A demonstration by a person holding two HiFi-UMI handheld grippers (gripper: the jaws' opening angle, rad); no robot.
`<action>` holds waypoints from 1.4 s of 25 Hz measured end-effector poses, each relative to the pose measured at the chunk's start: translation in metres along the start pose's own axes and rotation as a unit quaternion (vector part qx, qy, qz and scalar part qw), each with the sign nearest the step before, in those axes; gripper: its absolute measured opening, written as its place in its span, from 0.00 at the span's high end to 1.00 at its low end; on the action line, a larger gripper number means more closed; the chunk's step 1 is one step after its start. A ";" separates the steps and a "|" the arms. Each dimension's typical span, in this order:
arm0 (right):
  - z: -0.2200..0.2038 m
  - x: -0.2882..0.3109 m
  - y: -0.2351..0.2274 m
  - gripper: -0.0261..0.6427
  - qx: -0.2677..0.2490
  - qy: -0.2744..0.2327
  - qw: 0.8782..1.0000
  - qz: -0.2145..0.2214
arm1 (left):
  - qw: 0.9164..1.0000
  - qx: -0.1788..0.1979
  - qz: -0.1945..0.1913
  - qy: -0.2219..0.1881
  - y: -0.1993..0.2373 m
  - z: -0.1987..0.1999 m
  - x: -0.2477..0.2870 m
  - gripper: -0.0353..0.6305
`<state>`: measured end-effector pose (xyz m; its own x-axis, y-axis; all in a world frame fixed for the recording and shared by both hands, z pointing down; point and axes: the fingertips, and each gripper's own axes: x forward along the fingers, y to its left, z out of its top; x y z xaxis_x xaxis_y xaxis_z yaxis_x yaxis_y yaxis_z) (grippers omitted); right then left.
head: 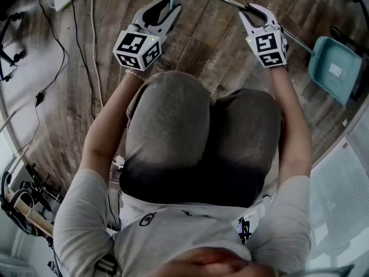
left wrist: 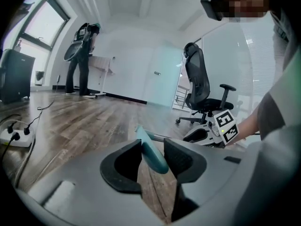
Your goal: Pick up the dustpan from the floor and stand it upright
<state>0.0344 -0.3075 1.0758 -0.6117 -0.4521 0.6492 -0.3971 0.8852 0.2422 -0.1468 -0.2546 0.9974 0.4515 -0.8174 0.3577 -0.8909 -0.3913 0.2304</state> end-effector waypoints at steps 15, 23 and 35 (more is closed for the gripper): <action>0.063 -0.071 -0.041 0.82 0.067 -0.052 0.996 -0.027 | 0.997 0.044 -0.028 -0.057 -0.052 0.138 -0.017 0.73; 0.106 -0.129 -0.045 0.82 0.102 -0.056 0.993 -0.023 | 0.994 0.068 -0.047 -0.068 -0.109 0.220 -0.055 0.72; 0.141 -0.194 -0.054 0.82 0.160 -0.043 0.986 -0.034 | 0.988 0.101 -0.090 -0.072 -0.188 0.306 -0.088 0.71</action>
<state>0.0780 -0.2828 0.8346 -0.6266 -0.5289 0.5723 -0.6258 0.7792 0.0349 -0.0338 -0.2388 0.6460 0.6048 -0.7732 0.1907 -0.7950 -0.6001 0.0882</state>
